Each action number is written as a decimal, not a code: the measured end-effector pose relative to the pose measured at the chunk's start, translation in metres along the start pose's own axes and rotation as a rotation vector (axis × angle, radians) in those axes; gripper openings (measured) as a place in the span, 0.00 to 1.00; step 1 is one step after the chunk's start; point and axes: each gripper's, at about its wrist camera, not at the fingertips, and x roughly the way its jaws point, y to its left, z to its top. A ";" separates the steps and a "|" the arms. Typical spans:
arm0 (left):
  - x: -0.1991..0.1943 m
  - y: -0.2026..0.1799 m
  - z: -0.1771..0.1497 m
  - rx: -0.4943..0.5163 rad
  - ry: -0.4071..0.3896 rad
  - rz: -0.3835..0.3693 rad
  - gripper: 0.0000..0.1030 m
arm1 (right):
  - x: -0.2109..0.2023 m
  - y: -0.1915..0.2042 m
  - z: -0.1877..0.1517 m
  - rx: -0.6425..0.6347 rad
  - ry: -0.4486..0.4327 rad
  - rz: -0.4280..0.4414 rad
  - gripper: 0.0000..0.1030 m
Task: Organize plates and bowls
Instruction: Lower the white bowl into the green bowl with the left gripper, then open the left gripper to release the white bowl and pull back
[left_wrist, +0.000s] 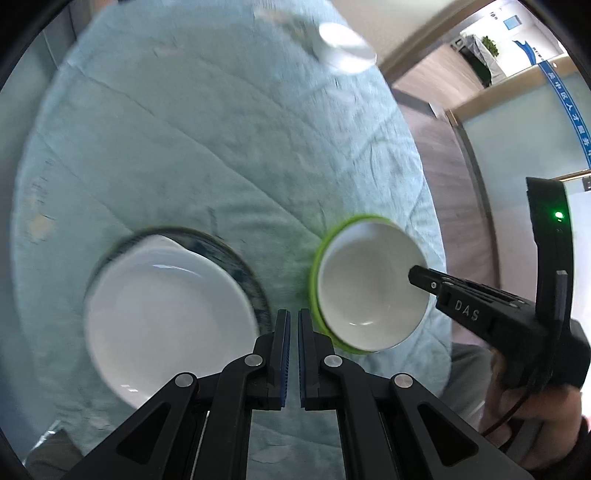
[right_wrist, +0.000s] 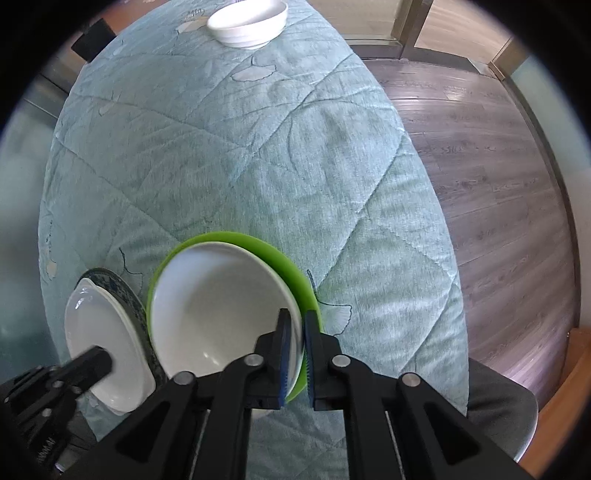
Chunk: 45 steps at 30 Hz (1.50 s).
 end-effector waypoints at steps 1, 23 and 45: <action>-0.012 -0.001 -0.003 0.009 -0.031 0.019 0.00 | -0.005 -0.001 0.000 0.005 -0.008 0.012 0.21; -0.146 -0.032 -0.038 0.108 -0.464 0.186 0.42 | -0.144 -0.017 -0.031 -0.089 -0.374 0.209 0.88; -0.130 -0.041 0.272 0.122 -0.411 0.083 0.98 | -0.187 -0.034 0.220 -0.143 -0.465 0.186 0.99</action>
